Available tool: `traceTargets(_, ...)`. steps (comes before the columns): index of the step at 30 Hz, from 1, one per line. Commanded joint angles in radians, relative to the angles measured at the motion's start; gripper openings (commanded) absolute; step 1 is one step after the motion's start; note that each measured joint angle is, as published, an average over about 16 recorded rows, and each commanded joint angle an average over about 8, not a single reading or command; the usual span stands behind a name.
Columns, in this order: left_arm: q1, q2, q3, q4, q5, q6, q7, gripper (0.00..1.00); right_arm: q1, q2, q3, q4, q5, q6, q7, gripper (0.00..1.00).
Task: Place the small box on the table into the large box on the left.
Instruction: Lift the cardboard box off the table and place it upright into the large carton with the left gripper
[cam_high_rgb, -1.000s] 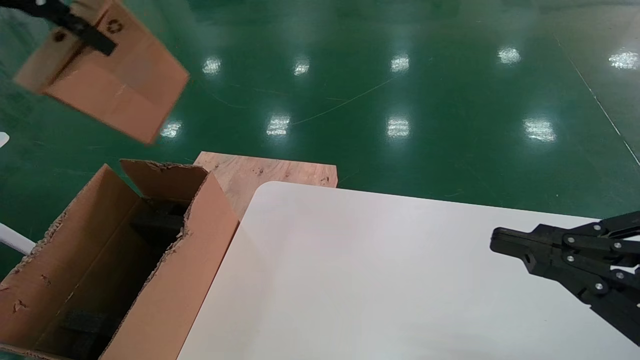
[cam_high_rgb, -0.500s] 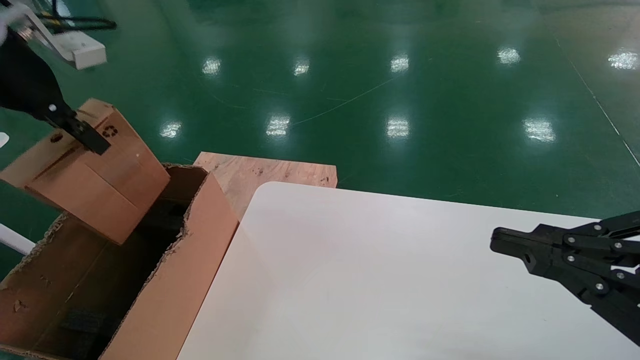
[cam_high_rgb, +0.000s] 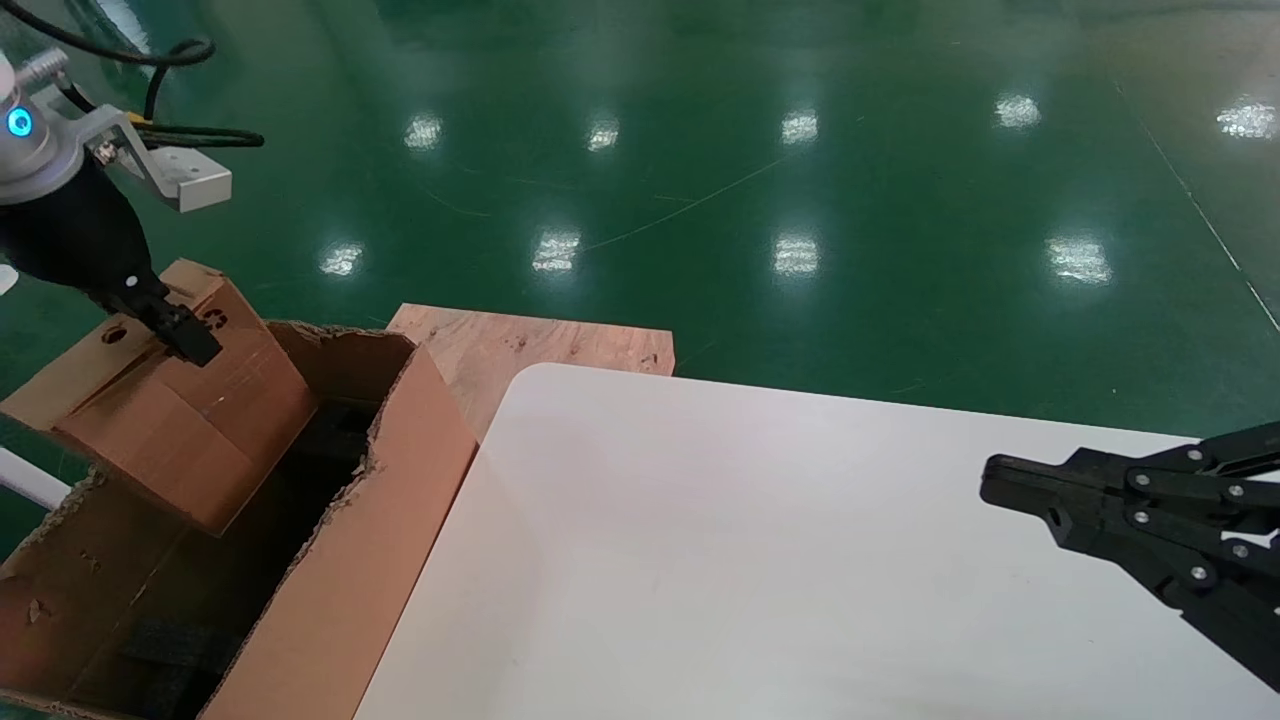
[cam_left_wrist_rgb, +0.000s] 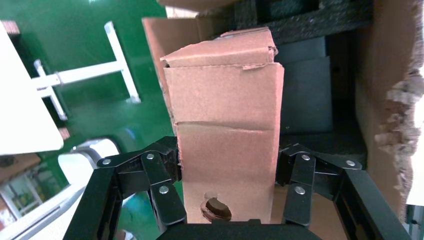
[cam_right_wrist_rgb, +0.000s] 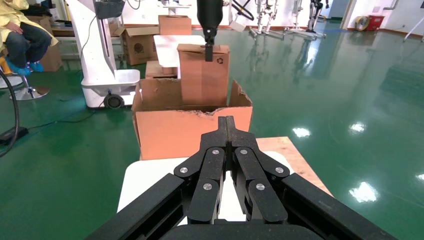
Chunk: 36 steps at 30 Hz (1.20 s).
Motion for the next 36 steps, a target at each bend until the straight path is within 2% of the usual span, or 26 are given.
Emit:
traceTargets(1,0.017,0.003,0.005,0.014,0.005,-0.006,-0.005,0.00,0.000,0.000,0.000,0.000,0.000,0.000,0.000,0.00)
traceTargets(25,0.156,0.027,0.017,0.199,0.014,-0.076,0.022,0.00,0.000,0.001,-0.002,0.000,0.001,0.001,-0.001,0.00)
traceTargets(36,0.223,0.045,0.025,0.251,0.025,-0.101,-0.007,0.00,0.000,0.001,-0.002,0.000,0.001,0.001,-0.001,0.00)
